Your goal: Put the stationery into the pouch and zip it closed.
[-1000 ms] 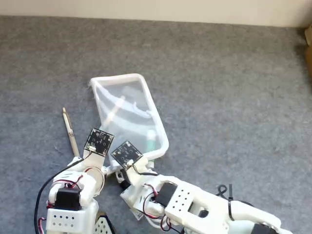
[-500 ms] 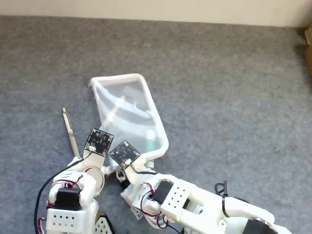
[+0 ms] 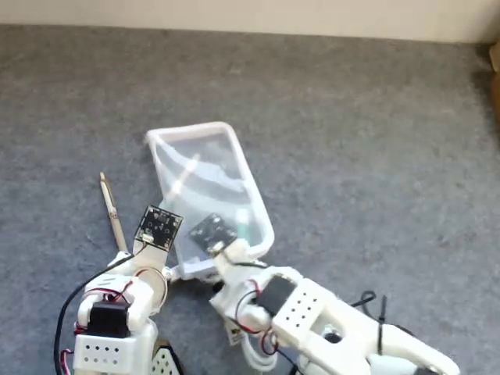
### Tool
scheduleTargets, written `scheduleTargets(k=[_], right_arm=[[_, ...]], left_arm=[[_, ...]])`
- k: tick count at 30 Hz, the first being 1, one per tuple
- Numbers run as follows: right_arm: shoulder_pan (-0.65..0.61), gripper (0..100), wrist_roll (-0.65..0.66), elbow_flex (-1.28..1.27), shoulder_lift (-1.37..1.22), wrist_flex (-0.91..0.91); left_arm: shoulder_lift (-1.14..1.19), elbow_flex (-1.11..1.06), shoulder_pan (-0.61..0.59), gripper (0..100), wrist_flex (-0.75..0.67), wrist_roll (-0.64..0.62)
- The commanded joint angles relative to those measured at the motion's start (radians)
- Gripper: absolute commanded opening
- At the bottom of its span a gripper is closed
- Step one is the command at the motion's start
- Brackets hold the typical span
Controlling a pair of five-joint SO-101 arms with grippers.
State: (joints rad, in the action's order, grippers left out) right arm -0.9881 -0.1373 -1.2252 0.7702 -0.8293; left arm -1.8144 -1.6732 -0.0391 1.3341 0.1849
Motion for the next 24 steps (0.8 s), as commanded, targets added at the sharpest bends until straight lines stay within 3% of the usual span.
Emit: scheduleTargets(k=[1, 5, 11, 16, 24], right_arm=[[0.039, 0.4, 0.012, 0.041, 0.094, -0.044], [0.041, 1.5, 0.012, 0.041, 0.102, -0.058], [0.036, 20.7, 0.005, 0.048, 0.108, -0.148], [0.033, 20.8, 0.005, 0.05, 0.102, -0.15], [-0.074, 19.6, 0.005, 0.042, 0.099, -0.084]], left_arm=[[-0.004, -0.024, -0.016, 1, 0.008, -0.011], [-0.004, -0.024, -0.016, 1, 0.008, -0.011], [-0.004, -0.024, -0.016, 1, 0.008, -0.011], [-0.004, -0.024, -0.016, 1, 0.008, -0.011], [-0.004, -0.024, -0.016, 1, 0.008, -0.011]])
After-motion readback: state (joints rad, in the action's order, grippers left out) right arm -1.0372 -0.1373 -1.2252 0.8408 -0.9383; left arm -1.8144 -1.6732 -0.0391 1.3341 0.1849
